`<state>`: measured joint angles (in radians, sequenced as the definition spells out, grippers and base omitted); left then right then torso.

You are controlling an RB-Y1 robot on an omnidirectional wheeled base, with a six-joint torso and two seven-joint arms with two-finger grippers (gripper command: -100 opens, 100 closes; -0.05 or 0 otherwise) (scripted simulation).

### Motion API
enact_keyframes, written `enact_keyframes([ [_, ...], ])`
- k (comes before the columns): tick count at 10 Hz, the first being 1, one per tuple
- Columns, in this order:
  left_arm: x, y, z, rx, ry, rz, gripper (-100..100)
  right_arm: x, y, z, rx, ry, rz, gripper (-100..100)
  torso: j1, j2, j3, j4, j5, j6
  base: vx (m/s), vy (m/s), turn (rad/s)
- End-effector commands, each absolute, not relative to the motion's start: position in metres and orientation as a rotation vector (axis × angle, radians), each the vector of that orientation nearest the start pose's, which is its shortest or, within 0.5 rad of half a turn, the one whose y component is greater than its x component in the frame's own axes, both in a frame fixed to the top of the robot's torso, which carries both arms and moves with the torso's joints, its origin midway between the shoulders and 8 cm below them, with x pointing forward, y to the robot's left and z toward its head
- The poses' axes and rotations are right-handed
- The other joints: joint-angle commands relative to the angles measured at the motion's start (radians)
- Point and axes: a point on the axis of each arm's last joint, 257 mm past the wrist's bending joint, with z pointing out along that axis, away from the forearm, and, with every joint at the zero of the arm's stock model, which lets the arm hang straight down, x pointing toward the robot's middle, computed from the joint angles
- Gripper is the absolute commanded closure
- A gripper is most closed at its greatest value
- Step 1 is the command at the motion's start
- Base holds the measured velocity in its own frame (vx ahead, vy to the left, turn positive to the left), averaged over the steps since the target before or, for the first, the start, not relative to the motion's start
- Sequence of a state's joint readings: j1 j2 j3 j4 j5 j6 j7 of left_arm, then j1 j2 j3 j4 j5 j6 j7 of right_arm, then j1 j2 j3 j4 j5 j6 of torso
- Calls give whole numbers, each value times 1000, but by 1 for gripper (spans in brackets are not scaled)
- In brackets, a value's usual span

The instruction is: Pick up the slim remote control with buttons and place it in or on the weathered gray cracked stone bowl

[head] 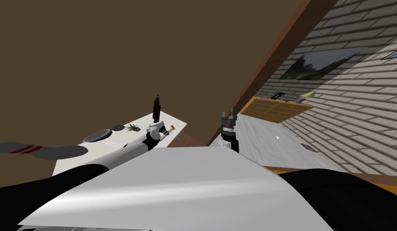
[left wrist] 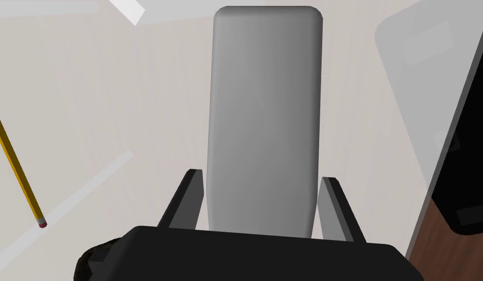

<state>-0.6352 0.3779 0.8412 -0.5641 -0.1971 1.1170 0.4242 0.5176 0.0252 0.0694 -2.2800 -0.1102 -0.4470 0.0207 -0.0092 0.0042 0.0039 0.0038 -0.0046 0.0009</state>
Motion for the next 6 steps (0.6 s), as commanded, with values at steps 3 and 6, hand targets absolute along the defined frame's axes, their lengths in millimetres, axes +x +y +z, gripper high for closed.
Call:
enact_keyframes([
  [3,417,511,-429,-2883,754,-146,100,354,-272,9,801,577,1407,0,0,4,2,-1,-1,4,-66,-14,-118],
  [6,400,531,-422,-2913,714,-116,100,354,-271,9,800,577,1410,0,-1,11,6,1,-1,6,-74,57,-104],
])
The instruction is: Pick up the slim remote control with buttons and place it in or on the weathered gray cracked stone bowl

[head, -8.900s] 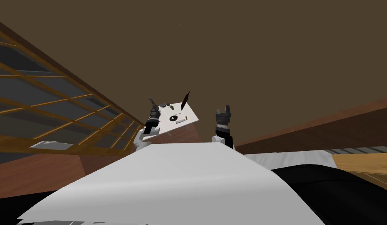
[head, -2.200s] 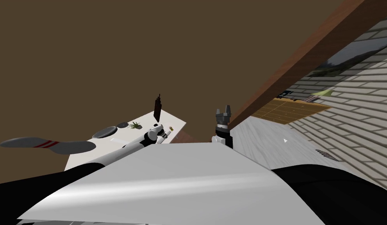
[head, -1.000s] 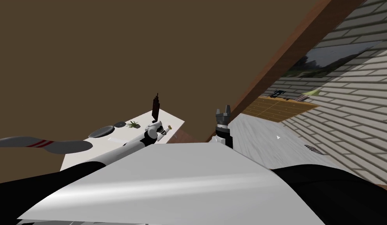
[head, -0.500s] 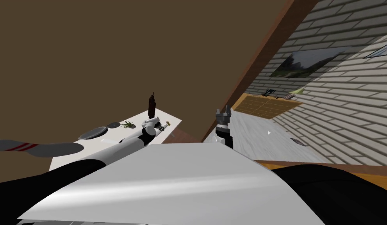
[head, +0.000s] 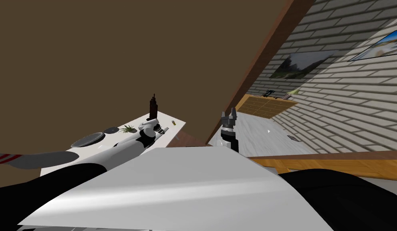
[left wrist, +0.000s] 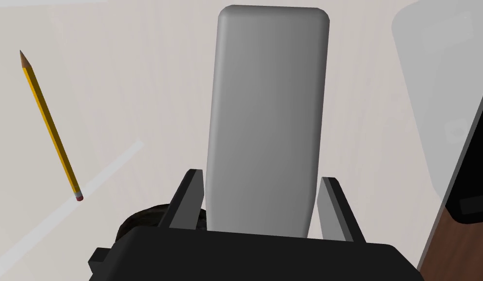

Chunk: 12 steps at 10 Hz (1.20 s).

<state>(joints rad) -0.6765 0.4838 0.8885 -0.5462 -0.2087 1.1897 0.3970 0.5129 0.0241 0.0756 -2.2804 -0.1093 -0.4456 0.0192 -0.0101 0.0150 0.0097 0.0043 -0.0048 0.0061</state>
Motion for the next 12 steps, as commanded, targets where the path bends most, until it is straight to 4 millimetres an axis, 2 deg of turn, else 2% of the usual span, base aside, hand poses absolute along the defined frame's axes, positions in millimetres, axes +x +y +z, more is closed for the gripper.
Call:
enact_keyframes([
  [1,394,535,-422,-2922,705,-107,100,354,-271,9,800,577,1410,0,0,0,0,0,0,0,-47,58,-56],
  [2,394,535,-422,-2922,705,-107,100,354,-271,9,800,577,1410,0,1,-1,0,0,1,0,-22,45,-11],
  [3,381,544,-423,-2943,686,-85,100,354,-271,9,800,577,1410,0,0,-2,-1,0,1,-1,-29,70,-84],
  [4,381,544,-423,-2943,686,-85,100,354,-271,9,800,577,1410,0,2,-2,-1,-1,1,-1,-27,69,-35],
  [6,343,561,-429,-2995,648,-21,100,354,-271,9,800,577,1410,0,6,-1,-1,-1,2,-2,-66,141,-138],
  [8,336,564,-430,-3003,642,-8,100,354,-271,9,800,577,1409,0,9,-2,-1,0,3,-2,-14,114,-11],
  [9,313,573,-433,-3030,621,28,100,354,-271,9,800,577,1409,0,6,-4,-2,-1,2,-1,-10,157,-126],
  [10,302,578,-434,-3047,605,40,100,354,-271,9,800,577,1409,0,9,-4,-2,0,2,-2,-39,184,-100],
  [11,294,581,-432,-3064,583,38,100,354,-271,9,800,577,1409,0,11,-2,-1,-1,3,-3,-16,146,-20],
  [12,300,579,-432,-3051,597,36,100,354,-271,9,800,578,1409,0,10,-3,-2,0,3,-3,-2,63,10],
])
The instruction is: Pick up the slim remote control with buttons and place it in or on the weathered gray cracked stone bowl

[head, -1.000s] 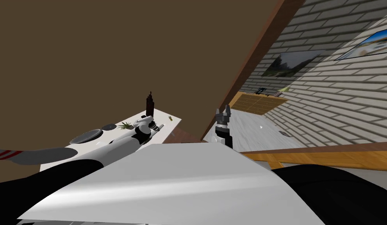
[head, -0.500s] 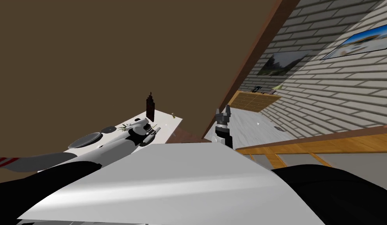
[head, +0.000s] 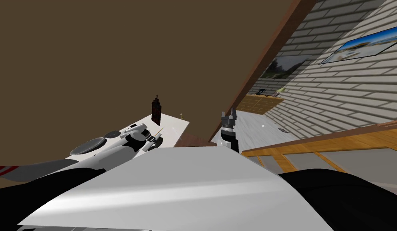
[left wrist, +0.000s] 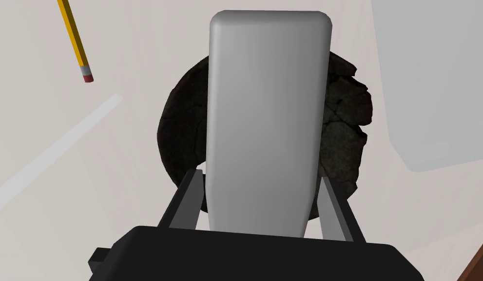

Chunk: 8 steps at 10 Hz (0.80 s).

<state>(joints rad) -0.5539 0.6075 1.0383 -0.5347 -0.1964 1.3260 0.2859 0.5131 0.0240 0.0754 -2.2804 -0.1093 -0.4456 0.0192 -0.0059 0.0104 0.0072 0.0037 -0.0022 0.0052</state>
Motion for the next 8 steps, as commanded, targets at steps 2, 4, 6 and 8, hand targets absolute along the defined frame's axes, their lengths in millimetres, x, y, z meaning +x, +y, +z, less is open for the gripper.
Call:
enact_keyframes([
  [2,298,581,-432,-3053,594,39,-100,354,-271,9,800,577,1410,0,-4,-1,0,0,-1,0,-2,11,2],
  [4,298,581,-432,-3053,594,39,-100,354,-271,9,800,577,1410,0,-6,-1,-1,0,-2,0,0,0,0],
  [6,298,581,-432,-3053,594,39,0,354,-271,9,800,577,1410,0,-6,-1,-1,0,-2,0,0,0,0],
  [8,301,584,-426,-3043,622,33,-100,354,-271,9,800,577,1409,0,-7,-3,-2,-1,-2,0,58,-23,121],
])
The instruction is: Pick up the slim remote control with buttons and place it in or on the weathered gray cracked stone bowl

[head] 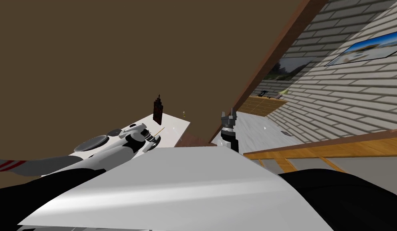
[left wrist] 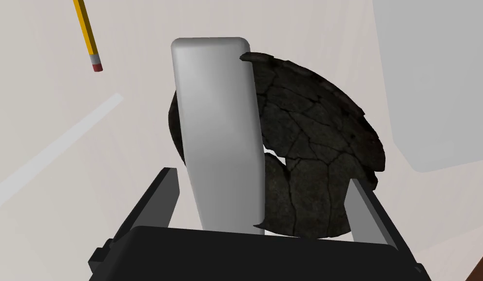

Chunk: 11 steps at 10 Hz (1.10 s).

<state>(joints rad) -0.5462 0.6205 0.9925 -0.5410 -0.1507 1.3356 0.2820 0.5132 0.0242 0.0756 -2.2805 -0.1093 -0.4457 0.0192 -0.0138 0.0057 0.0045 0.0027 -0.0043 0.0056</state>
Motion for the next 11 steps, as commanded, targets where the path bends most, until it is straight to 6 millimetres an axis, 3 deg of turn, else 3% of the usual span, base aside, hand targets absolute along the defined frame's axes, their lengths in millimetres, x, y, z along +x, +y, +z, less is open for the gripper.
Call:
enact_keyframes([
  [1,302,588,-421,-3036,639,31,-100,354,-271,9,800,577,1410,0,0,0,0,0,0,0,72,-29,115],
  [11,308,596,-399,-2999,796,36,-100,354,-271,9,800,577,1410,0,0,-1,-1,0,1,1,62,-34,110],
])
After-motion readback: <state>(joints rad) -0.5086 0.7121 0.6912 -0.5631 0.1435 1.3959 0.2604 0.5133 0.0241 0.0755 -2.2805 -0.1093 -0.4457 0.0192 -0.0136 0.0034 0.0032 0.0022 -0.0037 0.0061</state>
